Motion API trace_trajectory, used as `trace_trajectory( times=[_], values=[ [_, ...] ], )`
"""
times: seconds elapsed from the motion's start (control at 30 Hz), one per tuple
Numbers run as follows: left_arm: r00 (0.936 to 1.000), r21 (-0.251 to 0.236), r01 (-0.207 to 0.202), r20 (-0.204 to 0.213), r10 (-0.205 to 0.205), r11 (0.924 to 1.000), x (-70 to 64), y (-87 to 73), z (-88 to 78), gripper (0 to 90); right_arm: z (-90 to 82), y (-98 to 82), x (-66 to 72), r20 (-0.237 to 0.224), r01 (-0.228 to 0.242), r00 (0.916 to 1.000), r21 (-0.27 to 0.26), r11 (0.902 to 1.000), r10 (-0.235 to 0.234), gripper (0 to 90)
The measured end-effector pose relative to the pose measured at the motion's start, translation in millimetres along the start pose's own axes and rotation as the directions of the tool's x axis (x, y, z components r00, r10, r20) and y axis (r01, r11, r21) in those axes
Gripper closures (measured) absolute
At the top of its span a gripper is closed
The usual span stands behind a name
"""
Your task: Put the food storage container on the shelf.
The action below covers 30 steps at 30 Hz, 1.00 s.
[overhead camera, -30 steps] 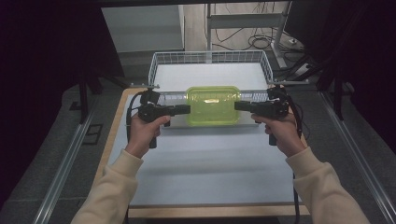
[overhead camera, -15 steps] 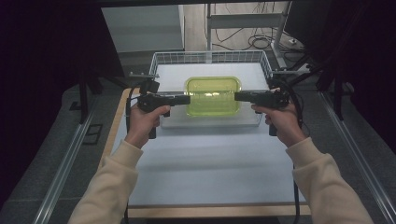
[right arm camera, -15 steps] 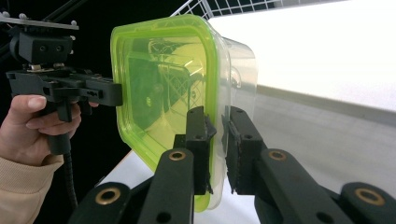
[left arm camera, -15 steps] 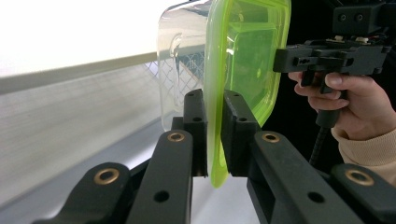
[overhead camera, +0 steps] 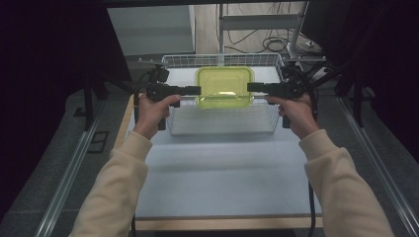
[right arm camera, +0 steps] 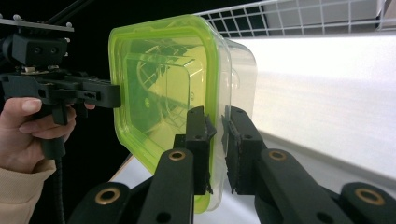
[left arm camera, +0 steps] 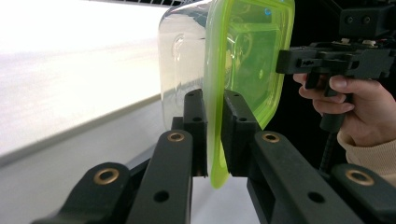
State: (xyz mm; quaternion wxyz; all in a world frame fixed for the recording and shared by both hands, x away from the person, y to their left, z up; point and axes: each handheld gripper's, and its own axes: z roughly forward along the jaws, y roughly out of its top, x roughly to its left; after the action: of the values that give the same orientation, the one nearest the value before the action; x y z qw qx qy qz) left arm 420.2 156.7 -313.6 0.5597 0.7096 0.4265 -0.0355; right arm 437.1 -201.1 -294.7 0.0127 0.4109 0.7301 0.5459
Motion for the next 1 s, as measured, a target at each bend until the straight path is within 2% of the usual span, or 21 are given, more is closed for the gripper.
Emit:
trace_trajectory(
  times=[0.23,0.4,0.6,0.83,0.87,1.0],
  values=[
    [1.0,0.018,0.001,-0.009,-0.001,0.9998,9.0,14.4,3.5,82.0,8.2,12.2,-9.2,0.002,-0.016,0.9999,0.009,0.9998,0.016,80.4],
    [0.9995,0.012,0.025,-0.019,-0.025,0.9996,18.7,27.6,7.0,81.9,18.5,26.0,-16.6,0.009,-0.033,0.9994,0.018,0.9993,0.033,80.2],
    [0.9988,0.008,0.04,-0.027,-0.04,0.9992,27.6,29.3,10.5,81.9,27.6,32.1,-22.0,0.019,-0.048,0.9987,0.026,0.9985,0.047,80.2],
    [0.9979,0.015,0.054,-0.036,-0.053,0.9984,36.7,29.8,16.6,81.7,36.0,33.0,-29.3,0.035,-0.071,0.997,0.037,0.9968,0.069,80.0],
    [0.9969,0.018,0.068,-0.04,-0.067,0.9975,40.3,29.7,19.5,81.7,37.8,32.8,-31.1,0.038,-0.072,0.9968,0.038,0.9967,0.071,80.0],
    [0.9957,0.018,0.078,-0.051,-0.077,0.9968,43.7,30.0,24.1,81.6,41.9,31.7,-34.9,0.049,-0.081,0.9957,0.043,0.9958,0.079,79.9]
  ],
)
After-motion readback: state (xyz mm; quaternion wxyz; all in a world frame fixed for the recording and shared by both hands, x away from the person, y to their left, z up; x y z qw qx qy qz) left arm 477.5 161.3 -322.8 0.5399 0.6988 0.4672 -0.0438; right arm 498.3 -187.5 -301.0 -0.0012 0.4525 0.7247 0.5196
